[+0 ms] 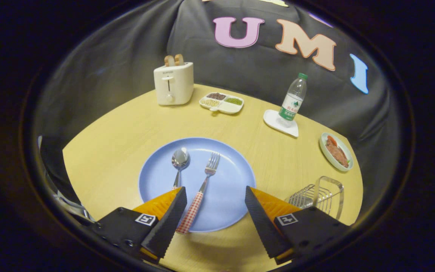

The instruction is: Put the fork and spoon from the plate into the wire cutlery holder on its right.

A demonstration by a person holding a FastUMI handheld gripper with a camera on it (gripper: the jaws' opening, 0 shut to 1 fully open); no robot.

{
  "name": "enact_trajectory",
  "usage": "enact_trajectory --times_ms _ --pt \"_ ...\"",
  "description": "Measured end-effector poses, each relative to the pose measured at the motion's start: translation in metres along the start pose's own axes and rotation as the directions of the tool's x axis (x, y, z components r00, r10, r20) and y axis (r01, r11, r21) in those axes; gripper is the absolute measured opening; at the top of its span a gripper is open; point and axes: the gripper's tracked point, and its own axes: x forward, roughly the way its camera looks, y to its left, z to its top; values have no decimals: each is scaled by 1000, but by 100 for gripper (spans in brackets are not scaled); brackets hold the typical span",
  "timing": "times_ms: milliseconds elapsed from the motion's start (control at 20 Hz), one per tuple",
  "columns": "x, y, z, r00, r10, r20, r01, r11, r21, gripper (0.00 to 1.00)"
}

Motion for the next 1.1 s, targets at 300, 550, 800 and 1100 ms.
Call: enact_trajectory --times_ms 300,550,800,1100 --pt "10 4 -11 997 16 -79 -21 998 -63 89" --pt "13 9 -25 987 42 -155 -55 995 -85 74" --pt "18 13 -25 982 67 -177 -79 995 -66 45" --pt "28 4 -29 975 32 -219 -49 996 -72 17"
